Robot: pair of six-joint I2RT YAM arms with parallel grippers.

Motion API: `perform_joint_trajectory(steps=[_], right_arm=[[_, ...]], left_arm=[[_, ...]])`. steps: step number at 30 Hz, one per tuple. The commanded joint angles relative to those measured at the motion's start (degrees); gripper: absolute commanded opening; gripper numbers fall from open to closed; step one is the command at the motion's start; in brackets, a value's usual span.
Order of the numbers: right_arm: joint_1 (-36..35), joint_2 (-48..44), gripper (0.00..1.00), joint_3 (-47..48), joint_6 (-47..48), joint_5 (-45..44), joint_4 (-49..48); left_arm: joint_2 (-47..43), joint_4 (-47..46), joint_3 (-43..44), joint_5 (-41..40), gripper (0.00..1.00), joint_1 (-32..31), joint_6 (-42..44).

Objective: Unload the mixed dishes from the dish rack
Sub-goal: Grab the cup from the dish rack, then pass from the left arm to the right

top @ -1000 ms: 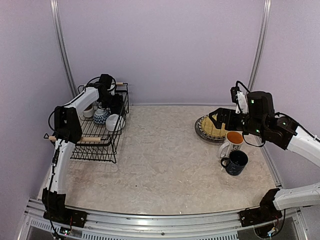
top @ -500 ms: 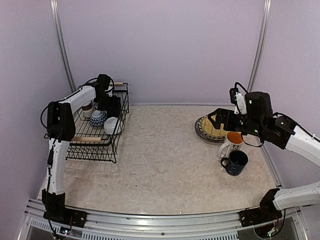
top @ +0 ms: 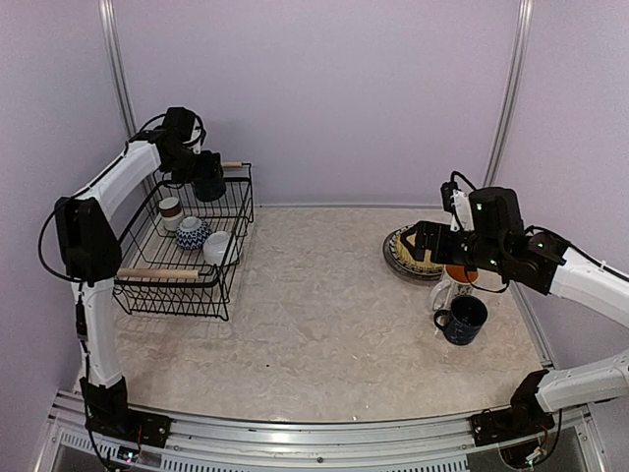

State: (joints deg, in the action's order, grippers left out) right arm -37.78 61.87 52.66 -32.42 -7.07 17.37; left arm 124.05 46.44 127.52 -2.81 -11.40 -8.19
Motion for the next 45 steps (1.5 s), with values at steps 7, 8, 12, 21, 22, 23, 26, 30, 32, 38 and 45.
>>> perform_joint_trajectory(steps=[7,8,12,21,22,23,26,30,32,38,45], right_arm=[[-2.14,7.13,0.96,2.35,-0.79,3.64,-4.90],[-2.76,8.14,0.96,3.41,-0.80,3.54,-5.07],[-5.39,12.72,0.96,7.06,-0.83,3.17,-5.06],[-9.92,23.50,0.95,16.61,-0.22,3.11,-6.81],[-10.29,24.47,0.94,17.93,0.37,3.21,-7.30],[-10.82,25.42,0.94,19.29,1.85,3.33,-7.68],[-13.19,28.33,0.93,24.33,9.68,1.15,-8.12],[-15.09,32.27,0.89,29.41,20.33,-3.14,-7.73],[-15.70,33.11,0.87,30.43,23.97,-5.36,-9.08],[-15.77,29.70,0.78,23.88,30.71,-5.88,-20.92],[-15.91,25.92,0.66,17.83,33.60,-0.38,-30.72]], left_arm=[[-21.19,-5.88,-15.61,23.31,0.21,-0.05,-14.68],[-23.40,-7.86,-18.50,26.76,0.21,-0.11,-16.29],[-29.75,-16.39,-27.91,39.70,0.22,-0.20,-22.06],[-33.79,-41.03,-42.07,64.59,0.22,-0.65,-42.47],[-33.58,-44.69,-43.33,66.47,0.21,-1.19,-46.44],[-33.27,-47.68,-44.11,68.16,0.21,-1.63,-49.62],[-31.64,-49.49,-44.95,69.46,0.19,-3.70,-54.98],[-29.16,-50.09,-45.24,71.58,0.18,-7.54,-58.86],[-27.59,-50.65,-45.49,72.25,0.17,-8.93,-59.90],[-26.71,-52.12,-45.86,73.58,0.17,-12.40,-61.82],[-25.67,-59.76,-47.22,75.96,0.17,-15.31,-68.35]])
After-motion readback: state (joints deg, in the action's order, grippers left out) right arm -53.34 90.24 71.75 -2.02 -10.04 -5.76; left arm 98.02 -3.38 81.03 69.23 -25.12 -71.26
